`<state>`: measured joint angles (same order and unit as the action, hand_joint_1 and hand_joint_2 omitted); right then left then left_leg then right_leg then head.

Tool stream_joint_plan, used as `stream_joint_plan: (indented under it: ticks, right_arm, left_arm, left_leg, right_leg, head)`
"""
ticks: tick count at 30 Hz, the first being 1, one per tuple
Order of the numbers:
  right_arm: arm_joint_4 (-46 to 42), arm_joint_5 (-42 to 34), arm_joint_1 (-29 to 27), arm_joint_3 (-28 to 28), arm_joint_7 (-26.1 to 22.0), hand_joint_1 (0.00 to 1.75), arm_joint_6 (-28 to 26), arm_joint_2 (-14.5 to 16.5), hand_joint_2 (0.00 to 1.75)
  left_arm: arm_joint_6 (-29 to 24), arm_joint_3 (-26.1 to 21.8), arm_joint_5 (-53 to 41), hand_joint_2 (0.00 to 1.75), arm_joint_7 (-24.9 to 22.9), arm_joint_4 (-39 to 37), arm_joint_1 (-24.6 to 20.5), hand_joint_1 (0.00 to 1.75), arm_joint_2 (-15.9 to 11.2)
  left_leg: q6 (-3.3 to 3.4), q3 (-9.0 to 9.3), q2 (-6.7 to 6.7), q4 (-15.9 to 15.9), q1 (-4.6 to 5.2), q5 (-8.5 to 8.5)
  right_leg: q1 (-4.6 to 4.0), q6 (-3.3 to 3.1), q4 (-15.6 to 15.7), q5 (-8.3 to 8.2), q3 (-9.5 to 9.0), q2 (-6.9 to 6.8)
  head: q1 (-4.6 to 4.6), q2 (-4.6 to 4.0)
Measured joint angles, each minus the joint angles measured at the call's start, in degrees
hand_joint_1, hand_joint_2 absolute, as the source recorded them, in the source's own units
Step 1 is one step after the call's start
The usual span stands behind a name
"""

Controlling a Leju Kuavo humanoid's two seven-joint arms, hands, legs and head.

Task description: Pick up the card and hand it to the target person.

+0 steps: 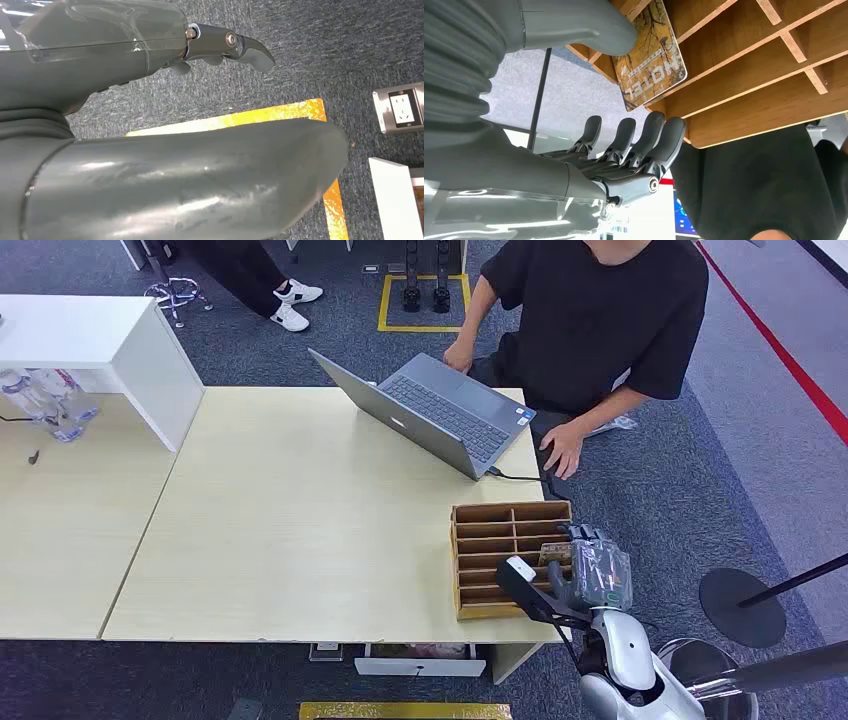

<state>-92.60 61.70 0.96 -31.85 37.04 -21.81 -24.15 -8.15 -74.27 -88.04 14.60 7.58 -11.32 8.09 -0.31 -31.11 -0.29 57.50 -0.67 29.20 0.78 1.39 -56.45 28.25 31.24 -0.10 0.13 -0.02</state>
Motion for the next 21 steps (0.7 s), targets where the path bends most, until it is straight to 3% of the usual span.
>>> stream_joint_plan:
  ticks: [5,8,9,13,17,21]
  right_arm:
    - [0.0,0.1,0.0,0.0,-0.1,0.94,0.1,0.0,1.75]
    - [0.2,0.1,0.0,-0.2,-0.3,1.22,0.1,0.1,1.75]
    - [0.3,0.1,0.0,-0.2,-0.3,1.23,0.1,0.1,1.75]
    - [0.6,0.1,0.0,-0.5,-0.4,0.97,0.0,0.2,1.75]
    - [0.9,0.1,0.0,-0.6,-0.4,1.00,0.0,0.2,1.75]
    - [1.0,0.1,0.0,-0.6,-0.4,1.26,0.0,0.2,1.75]
  left_arm:
    - [0.0,0.0,0.0,0.00,0.0,0.0,0.0,0.00,0.0]
    - [0.0,0.0,0.0,0.00,0.0,0.0,0.0,0.00,0.0]
    - [0.0,0.0,0.0,0.00,0.0,0.0,0.0,0.00,0.0]
    - [0.0,0.0,0.0,0.00,0.0,0.0,0.0,0.00,0.0]
    - [0.0,0.0,0.0,0.00,0.0,0.0,0.0,0.00,0.0]
    - [0.0,0.0,0.0,0.00,0.0,0.0,0.0,0.00,0.0]
  left_leg:
    - [0.00,0.00,0.00,0.0,0.00,0.00]
    - [0.00,0.00,0.00,0.0,0.00,0.00]
    - [0.00,0.00,0.00,0.0,0.00,0.00]
    - [0.00,0.00,0.00,0.0,0.00,0.00]
    - [0.00,0.00,0.00,0.0,0.00,0.00]
    - [0.00,0.00,0.00,0.0,0.00,0.00]
  right_leg:
    - [0.00,0.00,0.0,0.00,0.00,0.00]
    - [0.00,0.00,0.0,0.00,0.00,0.00]
    - [0.00,0.00,0.0,0.00,0.00,0.00]
    - [0.00,0.00,0.0,0.00,0.00,0.00]
    - [0.00,0.00,0.0,0.00,0.00,0.00]
    - [0.00,0.00,0.0,0.00,0.00,0.00]
  head:
    - [0.00,0.00]
    - [0.00,0.00]
    - [0.00,0.00]
    - [0.01,0.00]
    - [0.01,0.00]
    - [0.00,0.00]
